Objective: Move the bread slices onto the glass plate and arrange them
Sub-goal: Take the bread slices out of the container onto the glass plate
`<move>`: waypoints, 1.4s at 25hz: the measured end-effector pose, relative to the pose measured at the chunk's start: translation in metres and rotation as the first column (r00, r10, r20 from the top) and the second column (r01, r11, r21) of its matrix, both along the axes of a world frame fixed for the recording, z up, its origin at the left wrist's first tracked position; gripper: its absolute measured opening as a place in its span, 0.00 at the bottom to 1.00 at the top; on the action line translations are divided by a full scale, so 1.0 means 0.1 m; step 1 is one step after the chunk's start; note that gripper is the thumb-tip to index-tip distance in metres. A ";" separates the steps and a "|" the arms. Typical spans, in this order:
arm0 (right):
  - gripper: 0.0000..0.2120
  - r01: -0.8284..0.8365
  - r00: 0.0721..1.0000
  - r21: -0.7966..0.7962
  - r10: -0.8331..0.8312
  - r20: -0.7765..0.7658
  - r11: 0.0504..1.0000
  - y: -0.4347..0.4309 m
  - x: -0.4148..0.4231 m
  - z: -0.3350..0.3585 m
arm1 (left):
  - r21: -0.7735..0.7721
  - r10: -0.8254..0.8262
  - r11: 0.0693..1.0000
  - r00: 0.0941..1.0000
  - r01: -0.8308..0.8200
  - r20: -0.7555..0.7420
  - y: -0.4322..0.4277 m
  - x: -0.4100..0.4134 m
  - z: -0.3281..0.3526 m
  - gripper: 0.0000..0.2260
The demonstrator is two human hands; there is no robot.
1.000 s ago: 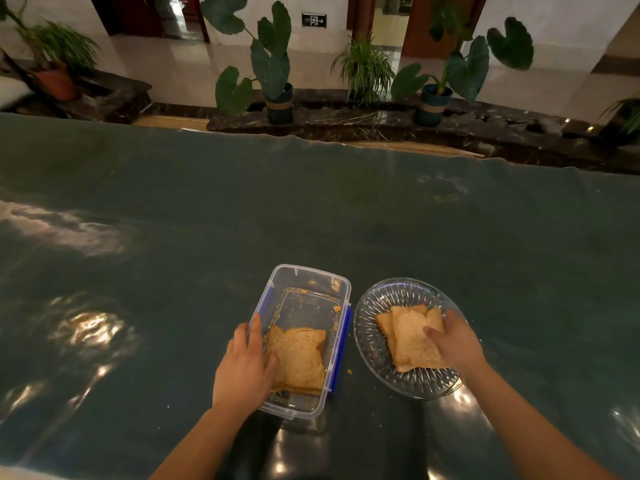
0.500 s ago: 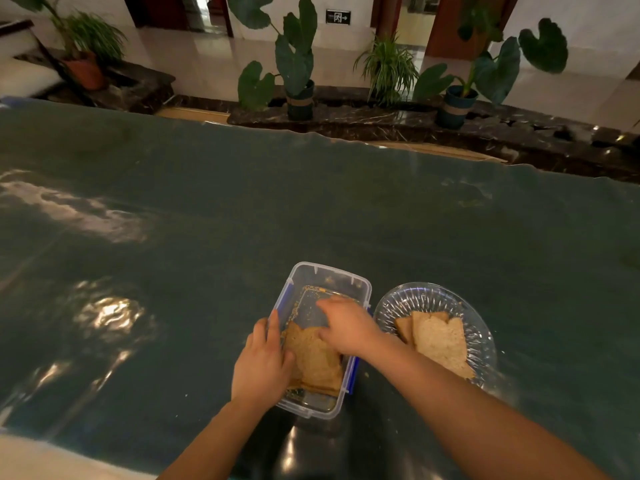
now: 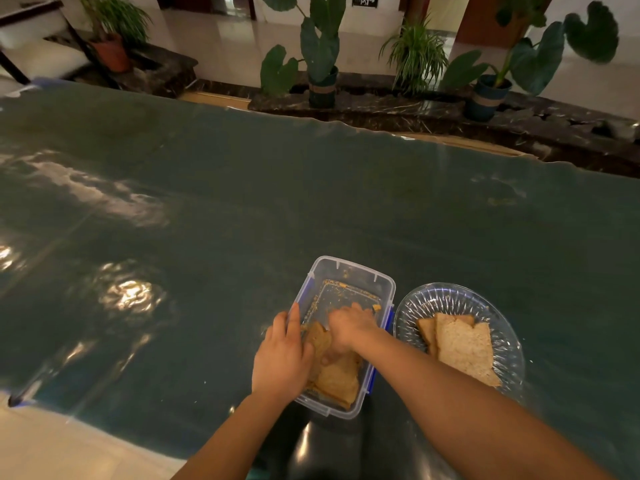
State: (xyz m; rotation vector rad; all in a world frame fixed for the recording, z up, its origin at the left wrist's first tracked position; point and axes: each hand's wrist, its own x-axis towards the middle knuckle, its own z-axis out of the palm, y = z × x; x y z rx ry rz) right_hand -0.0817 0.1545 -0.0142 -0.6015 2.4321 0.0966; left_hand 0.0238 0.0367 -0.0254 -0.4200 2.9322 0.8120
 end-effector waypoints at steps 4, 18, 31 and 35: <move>0.25 0.102 0.991 -0.115 -0.090 0.101 0.988 0.00 0.01 0.02 | 0.082 0.040 0.996 0.999 -0.039 -0.017 0.00 -0.02 0.03 0.25; 0.19 0.701 0.582 -0.697 -0.689 0.432 0.154 1.45 -0.09 1.02 | 0.218 0.077 0.972 0.996 -0.082 0.034 -0.12 -0.11 0.11 0.21; 0.16 0.799 0.381 -0.581 -0.878 0.291 0.154 2.38 0.19 0.06 | 0.110 0.163 0.980 0.986 -0.164 0.017 -0.37 -0.27 0.24 0.18; 0.21 0.776 0.433 -0.554 -0.893 0.119 0.302 2.42 0.26 0.01 | 0.141 0.158 0.976 0.986 -0.164 0.054 -0.35 -0.27 0.21 0.15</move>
